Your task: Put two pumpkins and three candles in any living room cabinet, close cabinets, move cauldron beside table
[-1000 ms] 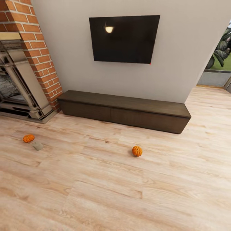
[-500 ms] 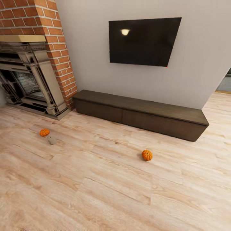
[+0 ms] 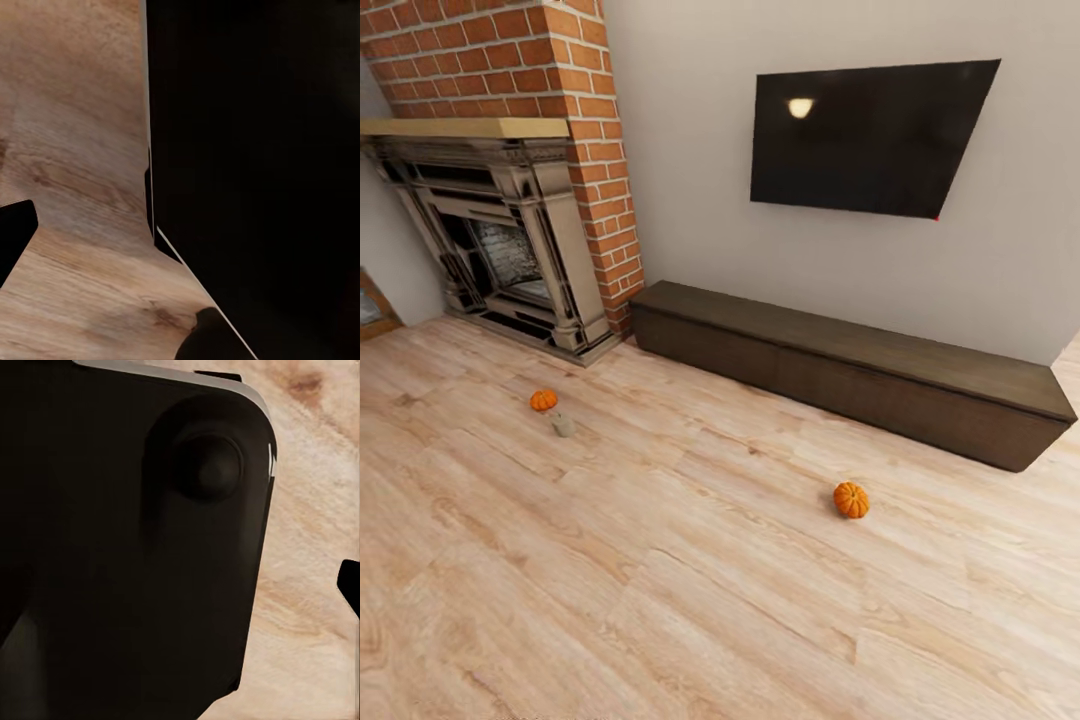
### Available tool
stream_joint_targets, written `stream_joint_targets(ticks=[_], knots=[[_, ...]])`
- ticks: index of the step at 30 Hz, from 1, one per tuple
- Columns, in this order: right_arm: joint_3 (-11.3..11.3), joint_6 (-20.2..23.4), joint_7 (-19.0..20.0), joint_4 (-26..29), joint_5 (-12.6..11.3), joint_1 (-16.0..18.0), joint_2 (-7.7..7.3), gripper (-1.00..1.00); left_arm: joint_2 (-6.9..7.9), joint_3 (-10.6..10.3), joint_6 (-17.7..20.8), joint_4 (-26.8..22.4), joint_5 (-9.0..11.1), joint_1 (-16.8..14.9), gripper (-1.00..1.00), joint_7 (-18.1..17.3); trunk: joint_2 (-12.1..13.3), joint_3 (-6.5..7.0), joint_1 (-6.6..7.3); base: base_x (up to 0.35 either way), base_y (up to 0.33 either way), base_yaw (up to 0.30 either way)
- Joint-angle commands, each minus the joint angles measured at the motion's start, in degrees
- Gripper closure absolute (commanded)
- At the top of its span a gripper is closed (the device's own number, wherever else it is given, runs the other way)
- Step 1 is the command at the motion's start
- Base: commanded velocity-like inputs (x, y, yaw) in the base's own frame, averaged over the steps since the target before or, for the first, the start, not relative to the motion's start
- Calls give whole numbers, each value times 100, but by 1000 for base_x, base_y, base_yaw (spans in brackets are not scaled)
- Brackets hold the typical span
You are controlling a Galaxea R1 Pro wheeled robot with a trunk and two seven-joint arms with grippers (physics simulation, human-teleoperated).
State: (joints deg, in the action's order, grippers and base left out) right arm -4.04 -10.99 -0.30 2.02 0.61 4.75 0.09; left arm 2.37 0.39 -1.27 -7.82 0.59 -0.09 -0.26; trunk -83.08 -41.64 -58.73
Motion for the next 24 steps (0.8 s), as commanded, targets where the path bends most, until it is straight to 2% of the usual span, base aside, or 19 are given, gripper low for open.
stream_joint_targets(ticks=[1,24], knots=[[0,0,2,0,0,0,0,-100,0,-2,2,0,1,0,-100,0,0,5,0,0,0,258],[0,0,3,0,0,0,-2,-100,0,-3,3,0,0,0,-100,0,0,127,0,0,0,259]])
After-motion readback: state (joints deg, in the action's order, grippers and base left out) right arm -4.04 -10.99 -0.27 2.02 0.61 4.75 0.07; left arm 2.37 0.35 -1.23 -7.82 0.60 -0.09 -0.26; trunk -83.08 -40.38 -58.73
